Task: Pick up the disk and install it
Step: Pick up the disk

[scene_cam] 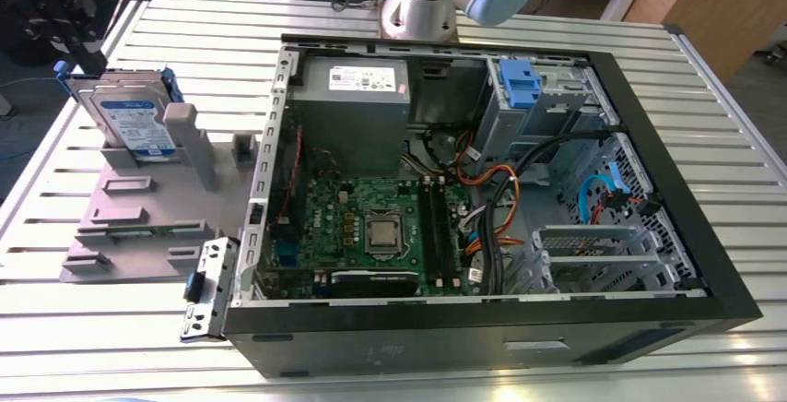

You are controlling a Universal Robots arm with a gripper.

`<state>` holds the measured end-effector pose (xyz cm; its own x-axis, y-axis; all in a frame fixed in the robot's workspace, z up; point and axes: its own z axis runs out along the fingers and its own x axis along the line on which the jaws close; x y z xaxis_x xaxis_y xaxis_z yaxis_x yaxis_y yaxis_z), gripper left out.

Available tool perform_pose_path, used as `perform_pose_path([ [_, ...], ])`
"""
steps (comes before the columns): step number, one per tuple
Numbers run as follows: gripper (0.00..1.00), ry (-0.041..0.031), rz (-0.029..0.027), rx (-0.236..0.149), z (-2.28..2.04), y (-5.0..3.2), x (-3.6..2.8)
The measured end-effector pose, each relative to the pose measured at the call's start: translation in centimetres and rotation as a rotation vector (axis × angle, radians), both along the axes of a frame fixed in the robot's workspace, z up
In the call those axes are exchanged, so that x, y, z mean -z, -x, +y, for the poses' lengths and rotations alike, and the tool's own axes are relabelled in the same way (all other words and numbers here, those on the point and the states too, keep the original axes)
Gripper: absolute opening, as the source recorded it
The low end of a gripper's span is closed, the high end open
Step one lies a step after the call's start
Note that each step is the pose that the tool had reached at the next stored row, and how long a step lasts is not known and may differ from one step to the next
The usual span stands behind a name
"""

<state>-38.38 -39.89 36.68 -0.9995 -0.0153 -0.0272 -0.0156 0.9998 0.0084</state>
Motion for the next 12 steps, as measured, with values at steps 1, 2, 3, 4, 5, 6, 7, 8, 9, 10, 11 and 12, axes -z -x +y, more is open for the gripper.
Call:
perform_pose_path([
  [1,0.11,0.0,0.0,-0.002,0.0,0.0,0.0],
  [2,0.11,0.0,0.0,-0.003,0.0,0.0,0.0],
  [3,0.11,0.0,0.0,-0.005,0.0,0.0,0.0],
  [4,0.11,0.0001,0.0001,-0.006,0.0,0.0,-0.01],
  [5,0.11,0.0001,0.0001,-0.008,0.0,0.0,0.0],
  [6,0.11,0.0001,0.0,-0.009,0.0,0.0,0.0],
  [7,0.11,0.0,0.0,-0.01,0.0,0.0,0.0],
  [8,0.11,0.0,0.0,-0.012,0.0,0.0,0.0],
  [9,0.11,0.0,0.0,-0.013,0.0,0.0,0.0],
  [10,0.11,0.0001,0.0001,-0.015,0.0,0.0,0.0],
  [11,0.11,0.0,0.0,-0.016,0.0,0.0,0.0],
  [12,0.11,0.0,0.0001,-0.017,0.0,0.0,0.0],
])
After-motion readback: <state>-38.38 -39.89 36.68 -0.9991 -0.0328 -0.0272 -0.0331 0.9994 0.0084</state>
